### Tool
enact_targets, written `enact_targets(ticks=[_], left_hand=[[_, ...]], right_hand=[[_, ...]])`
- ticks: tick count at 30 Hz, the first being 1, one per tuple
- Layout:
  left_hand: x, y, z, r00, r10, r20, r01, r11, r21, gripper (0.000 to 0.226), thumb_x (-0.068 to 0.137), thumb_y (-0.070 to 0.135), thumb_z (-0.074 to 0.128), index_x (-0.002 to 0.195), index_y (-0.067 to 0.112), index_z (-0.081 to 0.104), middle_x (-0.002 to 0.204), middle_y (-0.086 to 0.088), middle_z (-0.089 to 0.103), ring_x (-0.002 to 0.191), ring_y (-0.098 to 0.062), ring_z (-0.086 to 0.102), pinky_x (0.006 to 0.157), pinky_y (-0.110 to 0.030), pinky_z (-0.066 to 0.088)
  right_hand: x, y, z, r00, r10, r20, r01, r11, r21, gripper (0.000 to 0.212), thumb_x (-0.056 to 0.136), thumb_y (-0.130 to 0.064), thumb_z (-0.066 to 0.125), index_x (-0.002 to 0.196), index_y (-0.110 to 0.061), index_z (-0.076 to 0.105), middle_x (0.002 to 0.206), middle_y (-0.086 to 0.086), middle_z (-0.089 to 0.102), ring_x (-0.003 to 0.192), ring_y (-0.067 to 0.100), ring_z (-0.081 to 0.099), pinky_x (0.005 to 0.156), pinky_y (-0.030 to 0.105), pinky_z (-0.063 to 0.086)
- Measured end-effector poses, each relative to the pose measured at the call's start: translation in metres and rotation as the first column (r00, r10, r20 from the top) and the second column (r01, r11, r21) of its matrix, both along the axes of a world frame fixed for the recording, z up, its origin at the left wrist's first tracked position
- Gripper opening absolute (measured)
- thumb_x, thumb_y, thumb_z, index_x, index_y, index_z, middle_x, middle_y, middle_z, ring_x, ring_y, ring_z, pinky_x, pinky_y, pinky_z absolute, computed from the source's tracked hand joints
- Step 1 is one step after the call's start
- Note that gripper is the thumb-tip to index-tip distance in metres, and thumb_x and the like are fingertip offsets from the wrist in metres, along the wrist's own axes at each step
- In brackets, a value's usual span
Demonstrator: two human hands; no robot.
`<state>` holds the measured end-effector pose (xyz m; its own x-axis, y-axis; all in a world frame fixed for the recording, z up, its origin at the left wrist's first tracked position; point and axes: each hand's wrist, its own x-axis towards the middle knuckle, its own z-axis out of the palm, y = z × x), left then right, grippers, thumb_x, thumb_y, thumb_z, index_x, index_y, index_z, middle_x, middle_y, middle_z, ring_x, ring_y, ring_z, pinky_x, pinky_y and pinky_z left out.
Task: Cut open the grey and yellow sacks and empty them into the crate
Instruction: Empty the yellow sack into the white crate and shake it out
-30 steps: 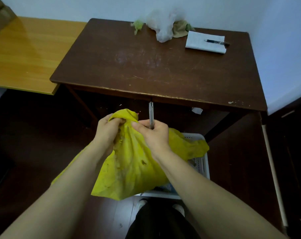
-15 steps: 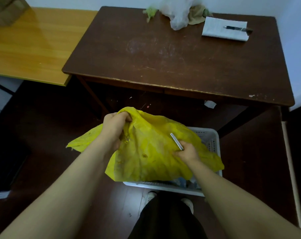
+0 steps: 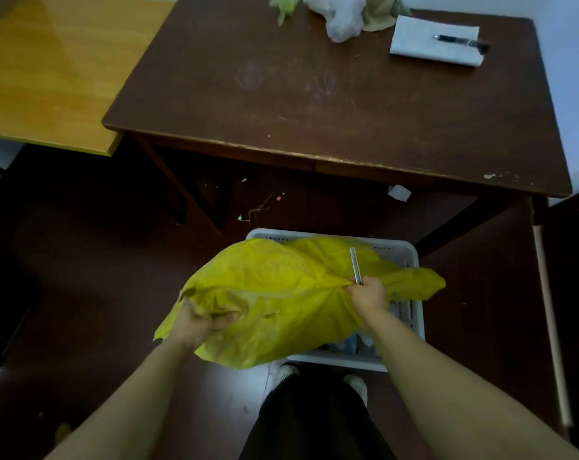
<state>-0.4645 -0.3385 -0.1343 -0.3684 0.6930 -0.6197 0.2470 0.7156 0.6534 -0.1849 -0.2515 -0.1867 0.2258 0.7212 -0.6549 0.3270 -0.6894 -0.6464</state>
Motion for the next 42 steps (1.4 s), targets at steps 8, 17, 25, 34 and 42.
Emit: enact_targets(ticks=[8,17,25,34,42], left_hand=[[0.030,0.018,-0.004,0.819,0.574,0.019,-0.574,0.819,0.008,0.039,0.090,0.020,0.063,0.118,-0.005,0.057,0.110,-0.017,0.062,0.104,-0.034,0.059,0.084,-0.038,0.045],[0.045,0.070,0.074,0.792,0.544,0.277,-0.600,0.778,0.187,0.010,0.090,0.011,0.061,0.081,0.014,0.059,0.071,0.001,0.057,0.083,-0.019,0.063,0.073,-0.031,0.050],[0.063,0.081,0.103,0.806,0.520,0.281,-0.591,0.722,0.360,0.021,0.084,0.015,0.070,0.066,0.019,0.060,0.061,0.002,0.063,0.065,-0.015,0.062,0.058,-0.026,0.053],[0.081,0.087,0.129,0.803,0.488,0.342,-0.595,0.689,0.415,0.016,0.082,0.017,0.072,0.070,0.016,0.063,0.067,0.001,0.064,0.063,-0.013,0.063,0.061,-0.027,0.055],[0.078,0.082,0.129,0.810,0.488,0.327,-0.587,0.687,0.428,0.020,0.083,0.016,0.072,0.067,0.016,0.059,0.070,-0.003,0.060,0.071,-0.021,0.059,0.067,-0.036,0.052]], right_hand=[[-0.016,0.009,0.011,0.963,0.241,0.124,-0.245,0.969,0.019,0.017,0.089,-0.011,0.061,0.103,-0.002,0.064,0.081,0.018,0.057,0.070,0.026,0.049,0.059,0.031,0.035],[0.001,0.023,0.057,0.908,0.321,0.270,-0.361,0.925,0.115,0.014,0.090,-0.013,0.056,0.086,-0.003,0.066,0.060,0.007,0.047,0.059,0.025,0.047,0.053,0.030,0.031],[0.003,0.028,0.068,0.938,0.252,0.236,-0.285,0.951,0.117,0.036,0.086,-0.009,0.059,0.057,-0.020,0.041,0.057,0.001,0.039,0.058,0.021,0.041,0.055,0.031,0.029],[0.007,0.025,0.071,0.923,0.349,0.158,-0.365,0.927,0.086,0.026,0.084,-0.018,0.069,0.063,-0.011,0.055,0.068,0.012,0.053,0.072,0.028,0.056,0.063,0.035,0.039],[0.009,0.020,0.069,0.936,0.314,0.160,-0.340,0.925,0.169,0.025,0.086,-0.017,0.065,0.065,-0.012,0.054,0.066,0.013,0.049,0.064,0.025,0.049,0.061,0.034,0.032]])
